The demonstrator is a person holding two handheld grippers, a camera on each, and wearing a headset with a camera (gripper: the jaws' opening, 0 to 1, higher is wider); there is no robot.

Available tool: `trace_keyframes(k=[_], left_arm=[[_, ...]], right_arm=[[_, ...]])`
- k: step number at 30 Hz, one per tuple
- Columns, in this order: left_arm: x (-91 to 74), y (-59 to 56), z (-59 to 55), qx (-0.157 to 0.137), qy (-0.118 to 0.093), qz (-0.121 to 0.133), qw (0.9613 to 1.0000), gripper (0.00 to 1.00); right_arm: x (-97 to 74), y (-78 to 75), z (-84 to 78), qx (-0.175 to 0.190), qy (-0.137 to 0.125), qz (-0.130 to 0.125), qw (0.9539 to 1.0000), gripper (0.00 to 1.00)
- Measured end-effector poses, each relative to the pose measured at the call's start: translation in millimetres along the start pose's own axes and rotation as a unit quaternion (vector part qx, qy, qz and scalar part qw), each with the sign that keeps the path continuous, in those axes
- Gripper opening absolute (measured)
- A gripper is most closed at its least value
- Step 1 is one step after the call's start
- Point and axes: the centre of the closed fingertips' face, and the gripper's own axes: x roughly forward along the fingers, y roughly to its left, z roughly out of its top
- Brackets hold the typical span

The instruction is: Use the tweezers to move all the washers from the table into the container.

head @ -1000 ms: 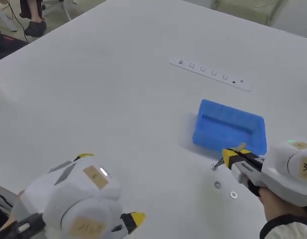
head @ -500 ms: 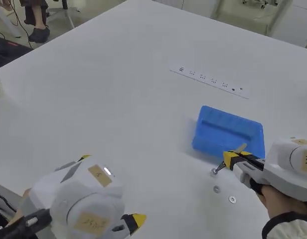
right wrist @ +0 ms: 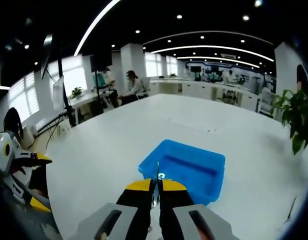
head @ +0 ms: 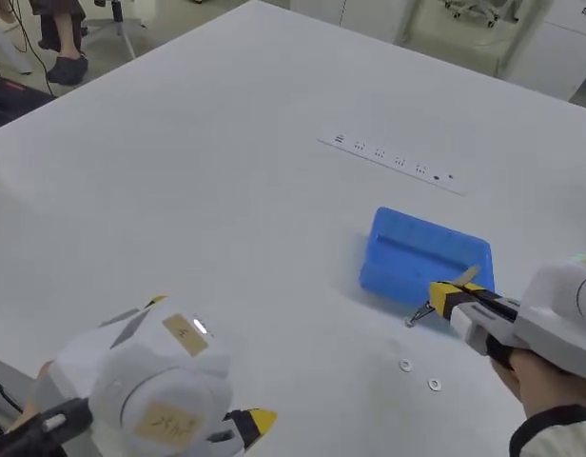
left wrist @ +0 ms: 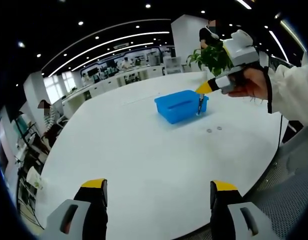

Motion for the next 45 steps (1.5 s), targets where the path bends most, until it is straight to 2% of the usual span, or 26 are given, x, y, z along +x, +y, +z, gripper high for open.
trace_keyframes(k=[8,20,27,32,45], left_arm=[[-1.6,0.5,-1.0,0.001,0.001,0.000,1.0000,0.86],[0.3,0.7,-5.3,0.005,0.009,-0.001,0.9999,0.86],[1.1,0.8,-5.5,0.004,0.012,0.000,0.9999,0.86],[2.3,-0.3,-6.4,0.006,0.017,0.000,0.9998,0.86],[6.7,-0.4,-8.5,0.009,0.025,0.001,0.9997,0.85]], right_arm=[[-3.6,-5.7,31.6,-0.010,-0.031,-0.007,0.9995,0.01],[11.4,-14.5,42.8,-0.028,-0.043,-0.016,0.9985,0.01],[25.7,-23.4,36.8,-0.043,-0.036,-0.023,0.9982,0.01],[36.5,-31.8,25.9,-0.051,-0.021,-0.032,0.9980,0.01],[52.1,-42.8,6.5,-0.041,0.001,-0.031,0.9987,0.01]])
